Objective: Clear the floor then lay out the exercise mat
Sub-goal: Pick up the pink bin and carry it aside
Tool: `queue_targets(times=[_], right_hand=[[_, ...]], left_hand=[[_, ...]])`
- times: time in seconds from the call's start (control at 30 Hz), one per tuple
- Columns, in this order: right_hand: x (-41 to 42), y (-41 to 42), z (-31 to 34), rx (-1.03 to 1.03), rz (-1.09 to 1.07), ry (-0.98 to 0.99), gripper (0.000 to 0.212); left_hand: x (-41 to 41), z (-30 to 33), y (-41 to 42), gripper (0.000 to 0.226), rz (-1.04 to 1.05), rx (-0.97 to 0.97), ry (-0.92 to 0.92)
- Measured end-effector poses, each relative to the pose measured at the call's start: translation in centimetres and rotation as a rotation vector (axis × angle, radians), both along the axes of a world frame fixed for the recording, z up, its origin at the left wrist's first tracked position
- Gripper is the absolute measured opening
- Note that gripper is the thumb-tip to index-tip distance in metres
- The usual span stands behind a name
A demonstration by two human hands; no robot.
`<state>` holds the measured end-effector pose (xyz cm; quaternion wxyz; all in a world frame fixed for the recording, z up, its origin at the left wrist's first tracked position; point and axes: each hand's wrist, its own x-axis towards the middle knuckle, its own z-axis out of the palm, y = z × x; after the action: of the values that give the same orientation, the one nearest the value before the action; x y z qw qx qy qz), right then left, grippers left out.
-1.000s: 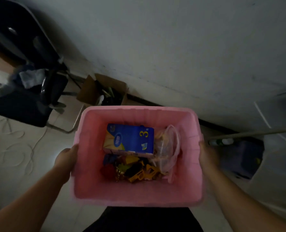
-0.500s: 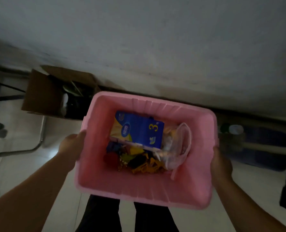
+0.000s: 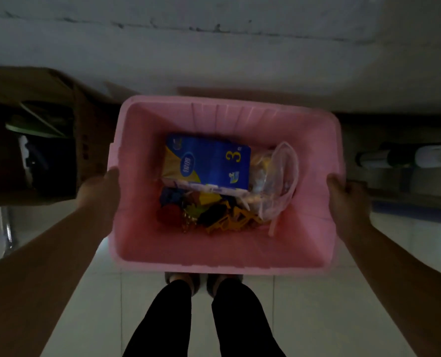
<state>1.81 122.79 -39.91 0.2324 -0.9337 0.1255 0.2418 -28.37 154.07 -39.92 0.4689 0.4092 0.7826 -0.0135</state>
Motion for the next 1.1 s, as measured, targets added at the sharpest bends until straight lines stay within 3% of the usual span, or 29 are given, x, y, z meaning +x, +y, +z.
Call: queue_targets(times=[0.27, 0.5, 0.63, 0.83, 1.0, 1.1], right_hand=[[1.1, 2.4, -5.5, 0.033, 0.035, 0.032, 0.046], [1.5, 4.6, -7.8, 0.063, 0.015, 0.027, 0.058], [1.7, 5.4, -9.0, 0.081, 0.005, 0.04, 0.061], [2.1, 5.4, -9.9, 0.08, 0.038, -0.014, 0.058], [2.1, 5.0, -8.8, -0.019, 0.221, 0.081, 0.065], [0.0, 3.7, -6.0, -0.092, 0.292, 0.079, 0.073]], left_hand=[[0.8, -5.1, 2.8, 0.057, -0.126, 0.056, 0.029], [1.5, -6.8, 4.5, 0.058, -0.052, 0.092, 0.008], [1.5, -7.6, 5.0, 0.04, -0.048, 0.085, 0.004], [1.5, -8.7, 5.0, 0.054, -0.065, 0.134, 0.059], [2.3, -7.1, 4.3, 0.049, -0.365, 0.205, 0.206], [2.4, -4.0, 2.4, 0.057, -0.656, 0.293, 0.219]])
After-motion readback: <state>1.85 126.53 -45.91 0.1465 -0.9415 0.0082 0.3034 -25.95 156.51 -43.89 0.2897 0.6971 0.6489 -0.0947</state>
